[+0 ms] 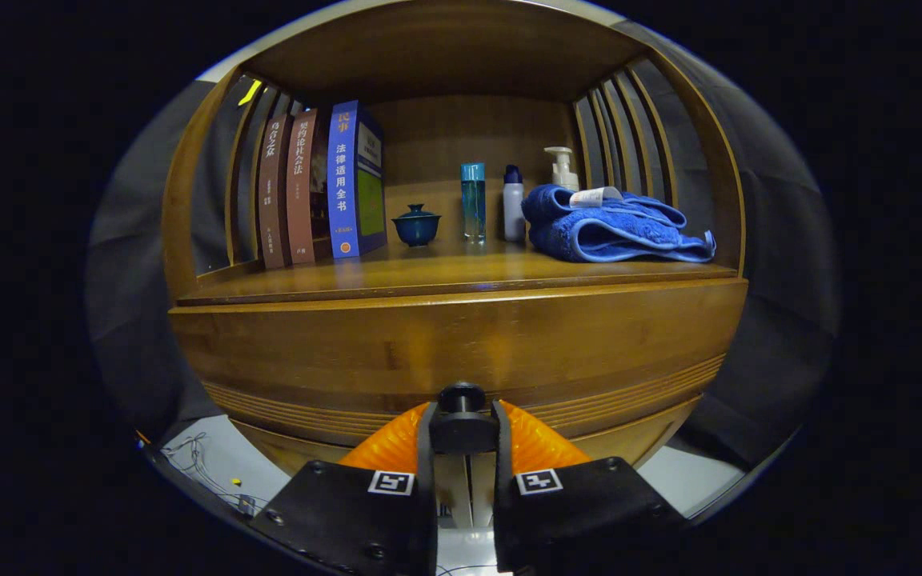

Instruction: Pull open the drawer, take out the items inside it, and place them on the countertop above the cabinet.

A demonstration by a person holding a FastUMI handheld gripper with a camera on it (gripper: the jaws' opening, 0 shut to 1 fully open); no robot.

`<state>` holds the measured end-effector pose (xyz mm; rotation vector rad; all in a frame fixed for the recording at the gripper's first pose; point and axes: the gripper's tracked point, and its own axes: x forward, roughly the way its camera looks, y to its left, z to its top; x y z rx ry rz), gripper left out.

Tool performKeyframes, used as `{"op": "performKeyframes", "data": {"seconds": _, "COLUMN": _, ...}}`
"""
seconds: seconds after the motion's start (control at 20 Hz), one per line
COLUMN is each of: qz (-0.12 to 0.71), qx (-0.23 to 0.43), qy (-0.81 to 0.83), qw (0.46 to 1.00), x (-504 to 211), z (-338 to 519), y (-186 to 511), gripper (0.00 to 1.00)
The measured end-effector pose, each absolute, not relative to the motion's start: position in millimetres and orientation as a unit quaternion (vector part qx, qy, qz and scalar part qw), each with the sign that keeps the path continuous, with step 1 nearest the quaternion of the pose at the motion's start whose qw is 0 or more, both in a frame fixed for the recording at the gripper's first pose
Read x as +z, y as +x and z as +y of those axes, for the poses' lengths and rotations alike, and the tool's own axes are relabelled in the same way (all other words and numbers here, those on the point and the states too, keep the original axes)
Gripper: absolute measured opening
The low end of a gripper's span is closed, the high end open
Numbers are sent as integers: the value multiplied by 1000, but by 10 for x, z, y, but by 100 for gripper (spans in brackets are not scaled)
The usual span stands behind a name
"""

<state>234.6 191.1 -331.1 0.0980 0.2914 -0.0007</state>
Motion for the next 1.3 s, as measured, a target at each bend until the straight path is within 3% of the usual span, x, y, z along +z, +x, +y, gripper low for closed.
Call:
{"op": "performKeyframes", "data": {"seconds": 0.7, "qz": 138, "qx": 13, "qy": 54, "qw": 989, "x": -3260, "z": 1824, "y": 1196, "gripper": 31}}
{"op": "performKeyframes", "data": {"seconds": 1.3, "qz": 142, "qx": 18, "qy": 63, "qw": 988, "x": -3329, "z": 1791, "y": 703, "gripper": 31}}
